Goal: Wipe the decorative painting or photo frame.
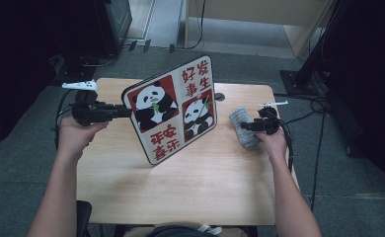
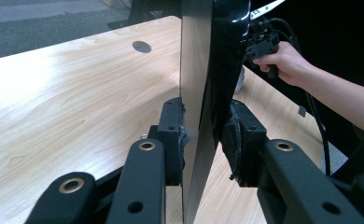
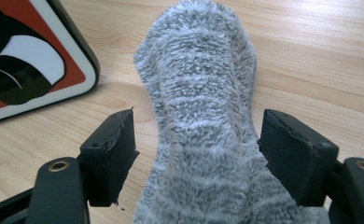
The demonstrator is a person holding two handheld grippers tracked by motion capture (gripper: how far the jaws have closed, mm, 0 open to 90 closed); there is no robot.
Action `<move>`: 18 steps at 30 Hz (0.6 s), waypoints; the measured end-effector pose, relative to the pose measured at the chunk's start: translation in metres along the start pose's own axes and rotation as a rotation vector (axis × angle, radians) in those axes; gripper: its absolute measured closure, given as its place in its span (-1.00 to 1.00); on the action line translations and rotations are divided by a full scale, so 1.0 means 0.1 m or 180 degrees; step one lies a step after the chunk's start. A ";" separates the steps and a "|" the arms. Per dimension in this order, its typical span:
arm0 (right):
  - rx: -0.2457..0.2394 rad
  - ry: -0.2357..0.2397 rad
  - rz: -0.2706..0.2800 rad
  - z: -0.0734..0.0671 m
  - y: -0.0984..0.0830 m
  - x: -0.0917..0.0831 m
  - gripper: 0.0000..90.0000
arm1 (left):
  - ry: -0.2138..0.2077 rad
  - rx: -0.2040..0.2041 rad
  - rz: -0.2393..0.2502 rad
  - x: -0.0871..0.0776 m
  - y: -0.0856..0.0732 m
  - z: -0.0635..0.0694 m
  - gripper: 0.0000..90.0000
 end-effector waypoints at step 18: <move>-0.0059 0.0108 0.0136 -0.22 0.03 -0.30 -0.34 | 0.0191 0.0006 0.0044 -0.02 0.00 -0.09 0.39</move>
Point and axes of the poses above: each handheld gripper's, and its own axes: x roughly forward along the jaws, y roughly out of its top, z roughly to its right, the point moved 10 cm from there along x, roughly forward along the jaws, and after that the axes turned 13 degrees about z, right-handed, at the moved point
